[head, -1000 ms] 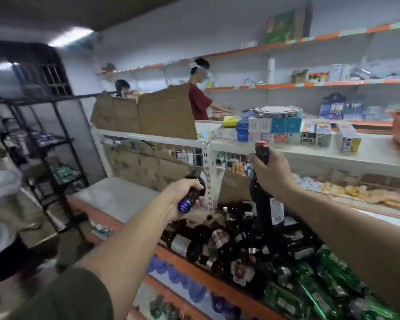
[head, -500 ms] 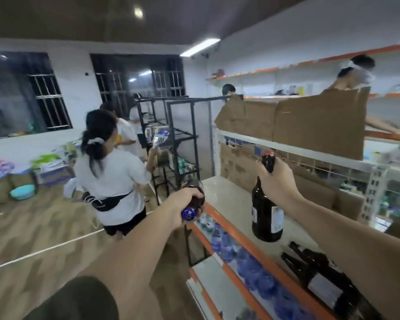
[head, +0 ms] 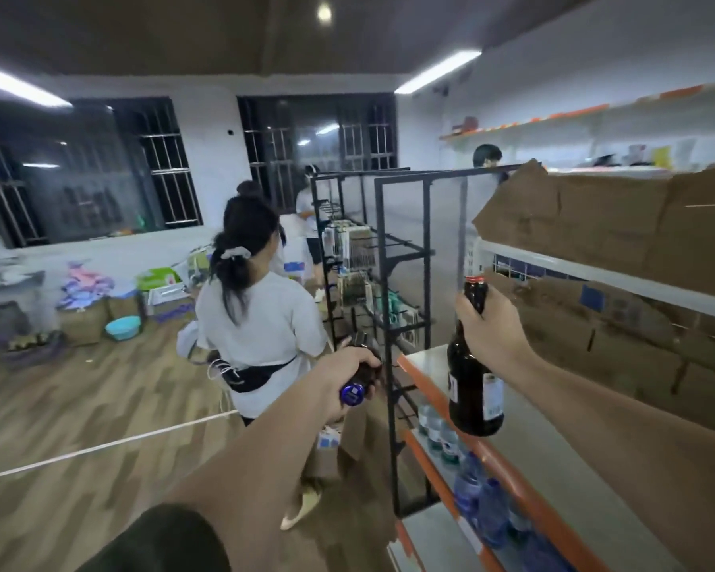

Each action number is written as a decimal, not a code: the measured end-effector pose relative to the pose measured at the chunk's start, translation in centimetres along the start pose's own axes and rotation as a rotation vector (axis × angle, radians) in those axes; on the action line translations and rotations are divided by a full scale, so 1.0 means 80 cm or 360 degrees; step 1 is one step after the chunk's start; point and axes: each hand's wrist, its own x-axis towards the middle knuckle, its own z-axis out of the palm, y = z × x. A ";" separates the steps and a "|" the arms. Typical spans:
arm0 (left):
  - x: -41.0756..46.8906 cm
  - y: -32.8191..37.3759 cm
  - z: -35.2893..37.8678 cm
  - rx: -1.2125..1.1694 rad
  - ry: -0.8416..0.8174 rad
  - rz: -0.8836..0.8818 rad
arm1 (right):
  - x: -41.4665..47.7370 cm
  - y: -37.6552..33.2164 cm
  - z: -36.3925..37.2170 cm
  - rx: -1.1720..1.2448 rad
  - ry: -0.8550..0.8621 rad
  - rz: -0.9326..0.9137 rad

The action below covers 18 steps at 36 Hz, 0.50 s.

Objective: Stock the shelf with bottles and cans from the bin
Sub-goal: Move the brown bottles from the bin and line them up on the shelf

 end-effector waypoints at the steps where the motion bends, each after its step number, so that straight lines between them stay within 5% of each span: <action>1: 0.020 0.007 0.002 0.0013 -0.0004 -0.0014 | 0.017 0.006 0.010 0.0008 -0.0008 -0.0020; 18: 0.304 0.164 -0.002 0.0229 -0.0061 -0.0077 | 0.285 0.081 0.141 -0.0011 0.0008 -0.0017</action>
